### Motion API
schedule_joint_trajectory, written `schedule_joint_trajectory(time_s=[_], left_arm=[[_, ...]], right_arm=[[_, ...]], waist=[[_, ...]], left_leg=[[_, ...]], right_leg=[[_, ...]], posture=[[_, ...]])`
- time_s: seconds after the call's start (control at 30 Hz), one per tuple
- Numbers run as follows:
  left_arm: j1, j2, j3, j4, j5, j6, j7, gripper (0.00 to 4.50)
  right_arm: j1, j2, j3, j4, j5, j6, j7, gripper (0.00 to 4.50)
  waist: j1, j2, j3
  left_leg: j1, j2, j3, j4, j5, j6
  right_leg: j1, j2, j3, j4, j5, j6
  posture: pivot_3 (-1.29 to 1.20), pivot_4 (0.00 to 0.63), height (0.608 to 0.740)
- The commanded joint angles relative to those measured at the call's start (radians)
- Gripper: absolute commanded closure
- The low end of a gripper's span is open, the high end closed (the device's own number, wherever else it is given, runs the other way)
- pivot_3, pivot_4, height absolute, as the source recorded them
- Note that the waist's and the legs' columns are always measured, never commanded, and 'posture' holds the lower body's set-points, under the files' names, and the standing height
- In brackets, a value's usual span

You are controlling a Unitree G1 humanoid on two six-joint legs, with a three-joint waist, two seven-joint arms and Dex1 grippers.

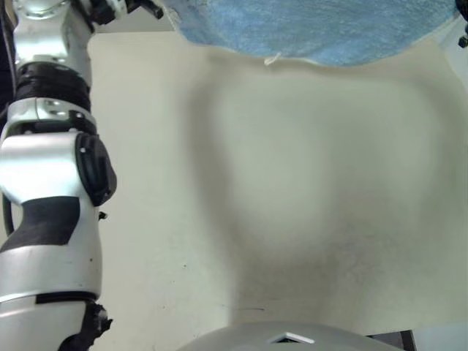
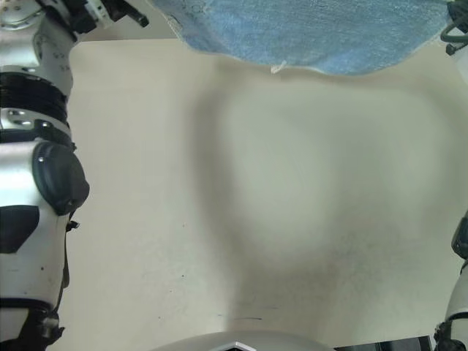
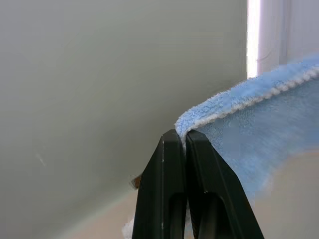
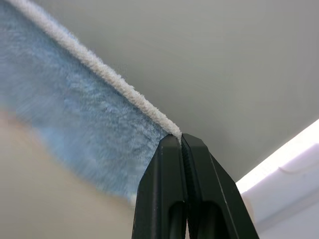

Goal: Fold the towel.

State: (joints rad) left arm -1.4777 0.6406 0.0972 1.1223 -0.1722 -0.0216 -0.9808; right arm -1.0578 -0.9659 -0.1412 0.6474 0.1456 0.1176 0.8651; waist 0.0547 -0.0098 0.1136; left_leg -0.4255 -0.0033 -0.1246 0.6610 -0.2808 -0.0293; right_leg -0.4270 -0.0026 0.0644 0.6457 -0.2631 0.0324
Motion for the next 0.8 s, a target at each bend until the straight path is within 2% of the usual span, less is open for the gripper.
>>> schedule_joint_trajectory(time_s=[0.03,0.07,0.17,0.23,0.37,0.47,0.6,0.67,0.8], left_arm=[[0.136,0.116,0.017,-0.177,-0.067,0.105,-0.269,4.5],[0.189,0.135,0.018,-0.252,-0.09,0.152,-0.313,4.5],[0.497,0.243,0.029,-0.659,-0.209,0.405,-0.426,4.5],[0.692,0.312,0.052,-0.886,-0.27,0.504,-0.454,4.5],[0.933,0.398,0.11,-1.101,-0.331,0.633,-0.424,4.5],[1.04,0.435,0.132,-1.171,-0.341,0.663,-0.403,4.5],[1.068,0.452,0.137,-1.164,-0.34,0.673,-0.371,4.5],[1.043,0.439,0.111,-1.128,-0.303,0.639,-0.329,4.5],[0.914,0.357,0.014,-0.967,-0.191,0.576,-0.205,4.5]], right_arm=[[0.186,-0.079,-0.112,-0.203,0.113,0.128,0.109,4.45],[0.242,-0.086,-0.132,-0.259,0.138,0.164,0.119,4.45],[0.491,-0.109,-0.214,-0.488,0.242,0.301,0.198,4.45],[0.631,-0.122,-0.258,-0.611,0.298,0.373,0.245,4.45],[0.815,-0.136,-0.286,-0.754,0.359,0.451,0.309,4.45],[0.873,-0.137,-0.267,-0.787,0.381,0.469,0.341,4.45],[0.887,-0.13,-0.214,-0.787,0.38,0.463,0.368,4.45],[0.857,-0.113,-0.172,-0.768,0.355,0.442,0.353,4.45],[0.697,-0.045,-0.054,-0.661,0.26,0.396,0.251,4.45]], waist=[[0.001,0.001,0.0],[0.003,0.001,0.0],[0.002,0.001,0.0],[0.001,0.001,0.0],[0.0,0.0,0.0],[-0.002,-0.001,0.0],[-0.008,-0.001,0.001],[-0.015,-0.001,0.001],[-0.031,0.001,0.002]], left_leg=[[0.0,0.001,0.001,0.0,0.0,0.0],[-0.001,0.0,0.002,0.001,0.0,0.0],[-0.002,0.001,0.004,0.006,0.0,-0.001],[-0.002,0.002,0.005,0.009,0.0,-0.001],[0.0,0.003,0.006,0.012,0.0,-0.001],[0.015,0.002,0.005,0.011,-0.001,0.0],[0.042,0.001,0.005,0.007,-0.005,0.01],[0.047,0.001,0.004,0.007,-0.006,0.014],[0.053,0.002,0.004,0.007,-0.001,0.014]], right_leg=[[0.0,0.0,0.0,0.001,0.0,0.0],[-0.001,0.001,-0.001,0.001,0.0,0.0],[-0.001,0.0,0.0,0.003,-0.001,0.0],[-0.001,0.001,0.0,0.005,-0.001,0.0],[0.002,0.001,0.0,0.009,-0.001,0.001],[0.015,0.001,0.001,0.011,-0.001,0.001],[0.037,-0.002,0.001,0.016,0.003,-0.002],[0.042,-0.001,-0.001,0.016,0.005,-0.004],[0.047,-0.001,-0.002,0.017,0.01,-0.012]], posture=[[0.0,0.15,0.74],[0.0,0.15,0.74],[0.0,0.15,0.74],[0.0,0.15,0.74],[0.0,0.15,0.74],[0.0,0.15,0.74],[0.0,0.15,0.74],[0.0,0.15,0.74],[0.0,0.15,0.74]])
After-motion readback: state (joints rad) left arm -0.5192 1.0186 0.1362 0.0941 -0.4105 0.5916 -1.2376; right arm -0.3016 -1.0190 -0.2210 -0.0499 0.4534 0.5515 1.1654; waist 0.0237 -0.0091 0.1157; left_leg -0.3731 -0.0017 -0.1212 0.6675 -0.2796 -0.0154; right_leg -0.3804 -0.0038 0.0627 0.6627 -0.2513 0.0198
